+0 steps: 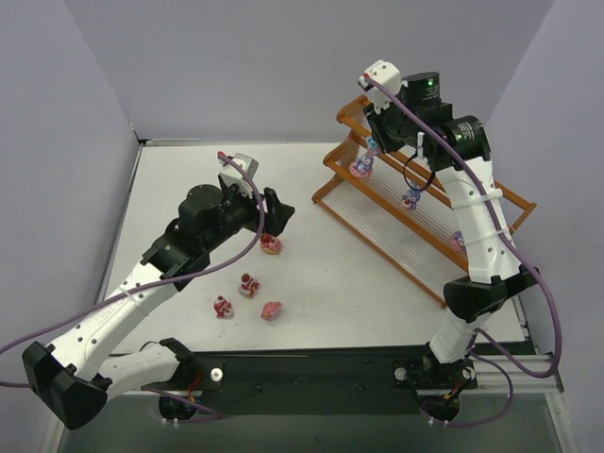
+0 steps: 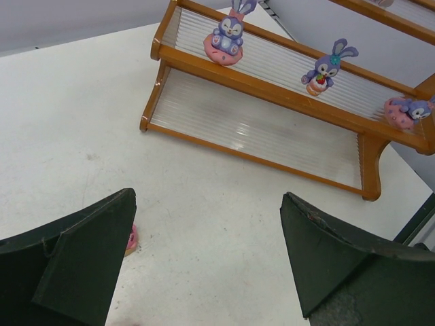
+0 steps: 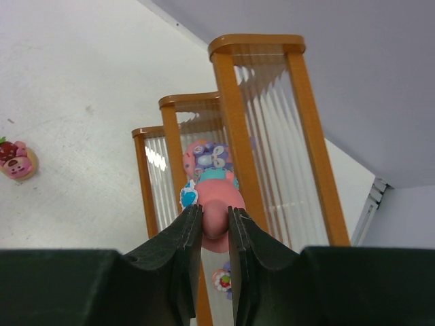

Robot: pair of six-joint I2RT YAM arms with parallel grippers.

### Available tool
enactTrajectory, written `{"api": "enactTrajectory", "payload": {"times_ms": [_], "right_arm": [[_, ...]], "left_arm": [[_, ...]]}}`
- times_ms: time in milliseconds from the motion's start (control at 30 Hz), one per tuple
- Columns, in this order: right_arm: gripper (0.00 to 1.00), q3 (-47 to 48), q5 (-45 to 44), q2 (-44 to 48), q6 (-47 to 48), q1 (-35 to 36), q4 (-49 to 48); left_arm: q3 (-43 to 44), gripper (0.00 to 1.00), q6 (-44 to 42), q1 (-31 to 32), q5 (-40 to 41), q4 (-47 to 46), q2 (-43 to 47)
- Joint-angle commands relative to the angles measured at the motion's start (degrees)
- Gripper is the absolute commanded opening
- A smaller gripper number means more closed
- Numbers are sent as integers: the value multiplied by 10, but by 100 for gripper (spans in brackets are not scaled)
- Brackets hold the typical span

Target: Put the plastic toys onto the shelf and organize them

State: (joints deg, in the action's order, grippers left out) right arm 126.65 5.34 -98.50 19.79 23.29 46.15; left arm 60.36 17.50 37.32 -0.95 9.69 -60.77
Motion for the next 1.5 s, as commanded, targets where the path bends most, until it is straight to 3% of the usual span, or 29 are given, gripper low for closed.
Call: {"api": "enactTrajectory", "payload": {"times_ms": [0,533,1467], "right_arm": [[0,75,20,-18,40,-28,4],[0,110,96,-79,80,-85,-1],[2,134,85,-132,103,-93,-47]], "left_arm": [[27,97,-17,-4,-18,-14,-8],[-9,97,-10,-10,-18,-64,-21],[-24,97,18,-15,-22,-89,-39]]}}
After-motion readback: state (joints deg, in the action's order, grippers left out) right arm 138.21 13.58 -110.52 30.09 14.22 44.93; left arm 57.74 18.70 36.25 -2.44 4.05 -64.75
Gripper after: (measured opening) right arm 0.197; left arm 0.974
